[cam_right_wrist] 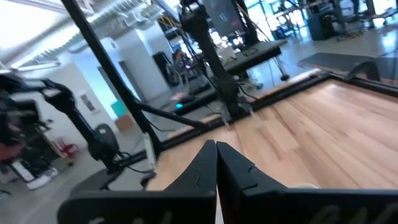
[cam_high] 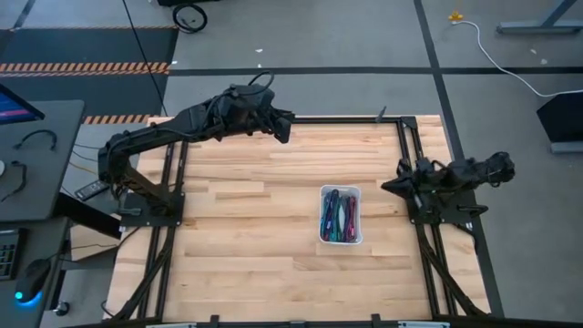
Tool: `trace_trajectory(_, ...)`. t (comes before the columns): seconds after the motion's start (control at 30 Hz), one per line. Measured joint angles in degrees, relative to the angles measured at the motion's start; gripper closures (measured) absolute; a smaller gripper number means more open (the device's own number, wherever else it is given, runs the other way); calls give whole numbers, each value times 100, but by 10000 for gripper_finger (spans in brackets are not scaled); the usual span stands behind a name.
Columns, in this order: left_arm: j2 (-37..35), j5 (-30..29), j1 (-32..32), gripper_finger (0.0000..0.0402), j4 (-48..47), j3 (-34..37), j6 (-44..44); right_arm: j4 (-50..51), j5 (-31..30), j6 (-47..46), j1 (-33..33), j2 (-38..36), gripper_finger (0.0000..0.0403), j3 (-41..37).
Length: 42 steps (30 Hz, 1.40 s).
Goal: Pick and place USB-C Cables
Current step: Return to Home Position
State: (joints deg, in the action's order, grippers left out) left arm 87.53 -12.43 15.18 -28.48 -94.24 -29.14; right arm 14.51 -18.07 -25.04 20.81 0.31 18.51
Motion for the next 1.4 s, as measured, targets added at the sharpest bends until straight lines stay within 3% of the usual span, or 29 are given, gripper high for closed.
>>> trace_trajectory(0.2, 0, 2, -4, 353, 27, 0, -218, -351, 105, -17, -347, 0, 402, -608)
trace_trajectory(0.47, 1, 2, -219, 350, 28, 0, -429, -1834, 1044, -176, -1191, 6, 402, -1766)
trace_trajectory(0.83, -2, 257, -654, 365, -119, -2, -143, -1652, 2147, 115, -2167, 48, 401, -1813)
trace_trajectory(0.97, -28, 112, -893, 382, -465, -7, -97, -1587, 2068, 230, -2222, 53, 386, -1813)
trace_trajectory(1.13, -28, -722, -1208, 397, -1191, -7, -34, -1616, 1795, 271, -2222, 53, 374, -1813)
trace_trajectory(1.23, -28, -822, -1306, 396, -1498, 13, 23, -1617, 1773, 271, -2222, 53, 373, -1813)
trace_trajectory(1.33, -186, -638, -1310, 397, -1120, 557, 115, -1616, 1771, 271, -2221, 53, 374, -1813)
trace_trajectory(1.4, -411, -444, -1244, 398, -313, 1284, 64, -1616, 1768, 271, -2220, 53, 374, -1813)
